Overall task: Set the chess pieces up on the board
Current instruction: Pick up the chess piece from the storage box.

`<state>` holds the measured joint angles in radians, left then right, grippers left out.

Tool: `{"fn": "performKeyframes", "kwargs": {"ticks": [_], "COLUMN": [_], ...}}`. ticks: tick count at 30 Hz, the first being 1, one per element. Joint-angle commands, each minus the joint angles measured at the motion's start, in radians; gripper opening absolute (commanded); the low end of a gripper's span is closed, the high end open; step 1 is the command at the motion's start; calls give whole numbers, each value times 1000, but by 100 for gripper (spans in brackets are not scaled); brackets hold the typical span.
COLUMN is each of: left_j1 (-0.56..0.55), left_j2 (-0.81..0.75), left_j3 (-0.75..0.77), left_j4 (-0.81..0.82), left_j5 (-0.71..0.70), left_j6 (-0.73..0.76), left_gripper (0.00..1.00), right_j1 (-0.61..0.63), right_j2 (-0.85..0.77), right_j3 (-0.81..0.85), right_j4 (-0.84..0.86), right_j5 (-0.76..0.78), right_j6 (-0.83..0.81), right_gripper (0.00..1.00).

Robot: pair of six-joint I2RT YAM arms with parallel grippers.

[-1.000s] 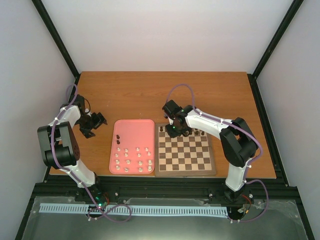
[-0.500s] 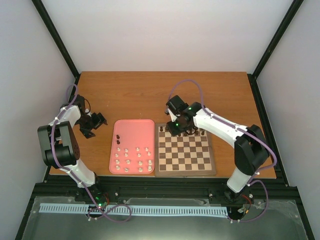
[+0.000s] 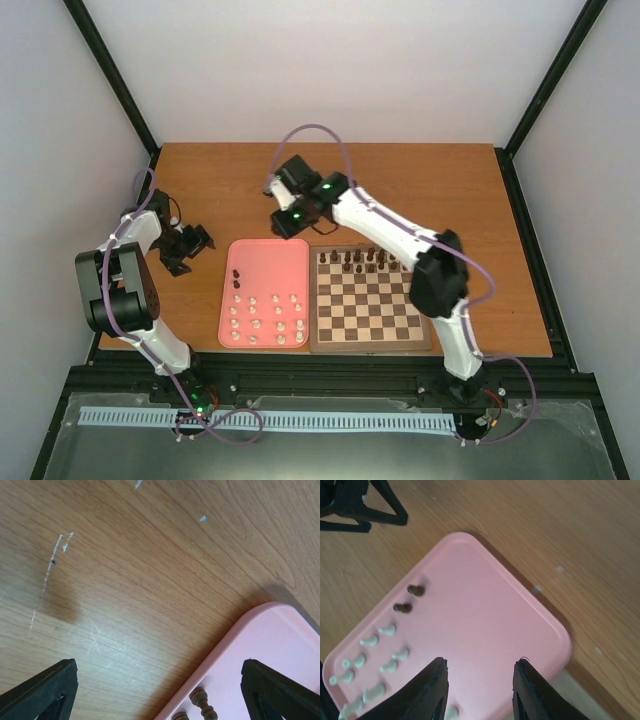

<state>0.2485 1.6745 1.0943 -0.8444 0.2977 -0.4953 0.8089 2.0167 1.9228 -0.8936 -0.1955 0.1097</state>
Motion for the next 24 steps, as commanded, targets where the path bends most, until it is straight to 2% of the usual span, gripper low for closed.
{"fn": "performKeyframes", "kwargs": {"ticks": [1,3,6,24], "left_j1": [-4,-4,-3,-7], "left_j2": [-10,-12,-14,-22], "left_j3": [-3,-7,-14,-29], "left_j4": [17,19,18,37], "left_j5": [7,8,11,29], "left_j6": [-7,-10,-15,-46], "left_gripper": [100,100,100,100], "right_j1": [74,100,141,182], "right_j2": [221,314,394,580], "right_j3": [240,372,449,500], "right_j4": [-52,-85,-87,20], "right_j5": [-100,-135,-152,-200], "right_j6": [-48,-58,-64,-19], "right_gripper": [35,36,36,36]}}
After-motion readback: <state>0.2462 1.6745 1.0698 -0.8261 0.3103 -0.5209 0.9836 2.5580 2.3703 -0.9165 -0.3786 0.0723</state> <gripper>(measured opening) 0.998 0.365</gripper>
